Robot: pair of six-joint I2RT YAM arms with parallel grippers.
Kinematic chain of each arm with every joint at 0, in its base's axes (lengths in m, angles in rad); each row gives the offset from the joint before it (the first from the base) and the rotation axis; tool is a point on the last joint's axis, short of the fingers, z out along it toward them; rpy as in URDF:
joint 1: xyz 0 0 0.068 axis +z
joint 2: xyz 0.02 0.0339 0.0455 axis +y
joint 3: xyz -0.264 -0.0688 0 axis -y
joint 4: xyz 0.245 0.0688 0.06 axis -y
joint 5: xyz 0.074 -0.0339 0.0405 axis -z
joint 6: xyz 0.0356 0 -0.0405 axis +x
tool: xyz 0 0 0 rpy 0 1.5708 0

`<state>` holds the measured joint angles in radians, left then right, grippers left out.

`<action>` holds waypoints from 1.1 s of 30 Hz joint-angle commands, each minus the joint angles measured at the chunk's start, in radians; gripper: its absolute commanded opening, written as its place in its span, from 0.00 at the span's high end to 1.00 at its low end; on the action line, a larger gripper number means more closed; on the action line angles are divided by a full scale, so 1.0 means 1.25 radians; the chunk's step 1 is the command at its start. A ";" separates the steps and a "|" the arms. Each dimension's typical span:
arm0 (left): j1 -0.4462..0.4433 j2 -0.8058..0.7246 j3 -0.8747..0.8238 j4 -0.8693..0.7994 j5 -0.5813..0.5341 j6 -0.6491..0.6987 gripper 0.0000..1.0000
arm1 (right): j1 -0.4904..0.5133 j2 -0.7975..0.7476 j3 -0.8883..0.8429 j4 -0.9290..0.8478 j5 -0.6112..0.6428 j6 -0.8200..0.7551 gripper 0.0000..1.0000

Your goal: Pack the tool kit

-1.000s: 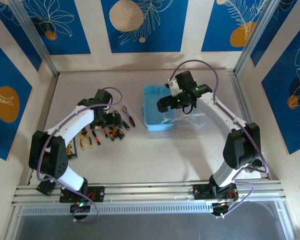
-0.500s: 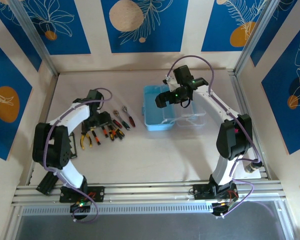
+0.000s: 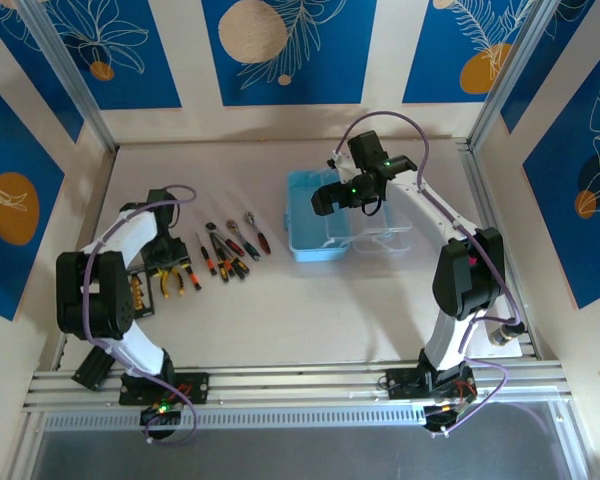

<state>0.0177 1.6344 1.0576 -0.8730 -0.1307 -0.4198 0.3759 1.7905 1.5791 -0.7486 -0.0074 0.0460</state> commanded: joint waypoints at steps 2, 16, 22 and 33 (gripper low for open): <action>0.039 -0.025 -0.039 -0.017 -0.023 0.004 0.48 | -0.005 0.022 0.015 -0.022 -0.013 -0.001 0.01; 0.059 0.057 -0.064 0.045 -0.001 0.027 0.60 | 0.004 0.028 0.025 -0.037 -0.008 0.003 0.01; 0.064 0.091 -0.064 0.064 0.017 0.035 0.66 | 0.004 0.022 0.028 -0.046 0.001 0.002 0.01; 0.064 0.088 -0.069 0.081 0.055 0.048 0.90 | 0.006 0.002 0.042 -0.079 0.035 -0.002 0.01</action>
<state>0.0822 1.7088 0.9947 -0.8108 -0.0772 -0.3767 0.3771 1.8194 1.5936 -0.7918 0.0154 0.0456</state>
